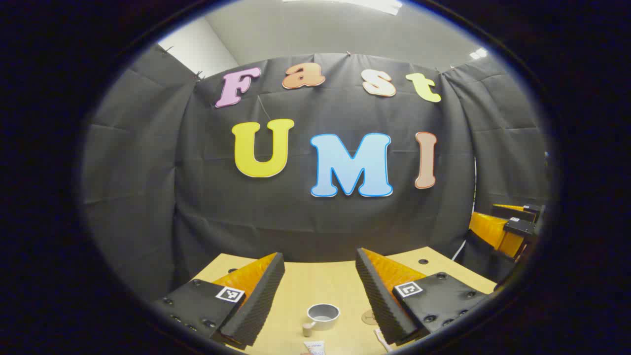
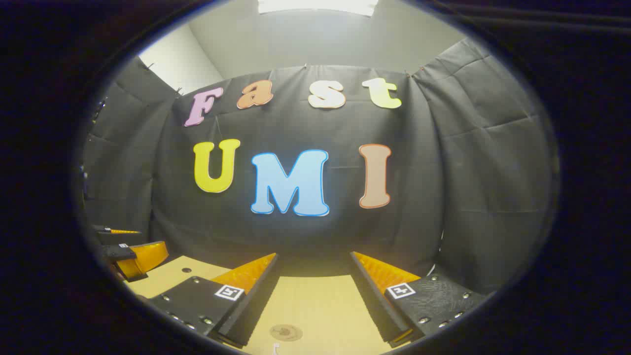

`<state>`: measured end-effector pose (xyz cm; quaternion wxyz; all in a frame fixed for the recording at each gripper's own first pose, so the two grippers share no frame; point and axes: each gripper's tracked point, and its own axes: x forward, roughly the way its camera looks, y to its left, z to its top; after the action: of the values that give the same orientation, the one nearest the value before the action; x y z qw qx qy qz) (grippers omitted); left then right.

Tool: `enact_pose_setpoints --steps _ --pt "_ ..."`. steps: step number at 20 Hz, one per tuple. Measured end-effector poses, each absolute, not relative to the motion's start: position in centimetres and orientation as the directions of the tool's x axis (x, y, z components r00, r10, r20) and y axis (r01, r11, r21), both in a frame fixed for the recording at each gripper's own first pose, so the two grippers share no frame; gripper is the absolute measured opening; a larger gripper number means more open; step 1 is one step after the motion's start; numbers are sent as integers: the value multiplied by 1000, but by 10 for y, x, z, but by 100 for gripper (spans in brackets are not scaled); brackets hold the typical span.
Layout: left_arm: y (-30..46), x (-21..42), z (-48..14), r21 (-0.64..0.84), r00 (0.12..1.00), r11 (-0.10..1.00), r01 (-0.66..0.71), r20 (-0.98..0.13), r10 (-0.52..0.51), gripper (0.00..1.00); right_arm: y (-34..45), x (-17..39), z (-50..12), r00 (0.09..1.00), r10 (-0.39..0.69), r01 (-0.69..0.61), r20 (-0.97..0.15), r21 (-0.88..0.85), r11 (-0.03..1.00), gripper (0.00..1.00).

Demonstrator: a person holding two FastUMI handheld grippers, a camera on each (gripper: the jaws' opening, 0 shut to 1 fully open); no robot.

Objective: Put the toothbrush and toothpaste on the desktop into the cup, then pick up the cup and place it on the coaster on the desktop.

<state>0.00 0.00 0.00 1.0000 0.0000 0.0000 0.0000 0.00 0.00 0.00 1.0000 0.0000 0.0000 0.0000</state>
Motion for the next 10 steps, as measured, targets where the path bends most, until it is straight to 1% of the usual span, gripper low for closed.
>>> enact_pose_setpoints --steps 7,8,10 --pt "6 0 -9 -11 1000 1000 -7 -27 7 100 16 4 -7 999 45 -45 -27 -4 999 90" --pt "6 1 -11 -12 999 1000 -8 -32 7 89 15 4 -8 998 47 -47 -30 -4 999 90" --pt "6 3 -14 -16 999 1000 -6 -42 5 89 17 7 -11 998 54 -54 -38 -4 999 90"
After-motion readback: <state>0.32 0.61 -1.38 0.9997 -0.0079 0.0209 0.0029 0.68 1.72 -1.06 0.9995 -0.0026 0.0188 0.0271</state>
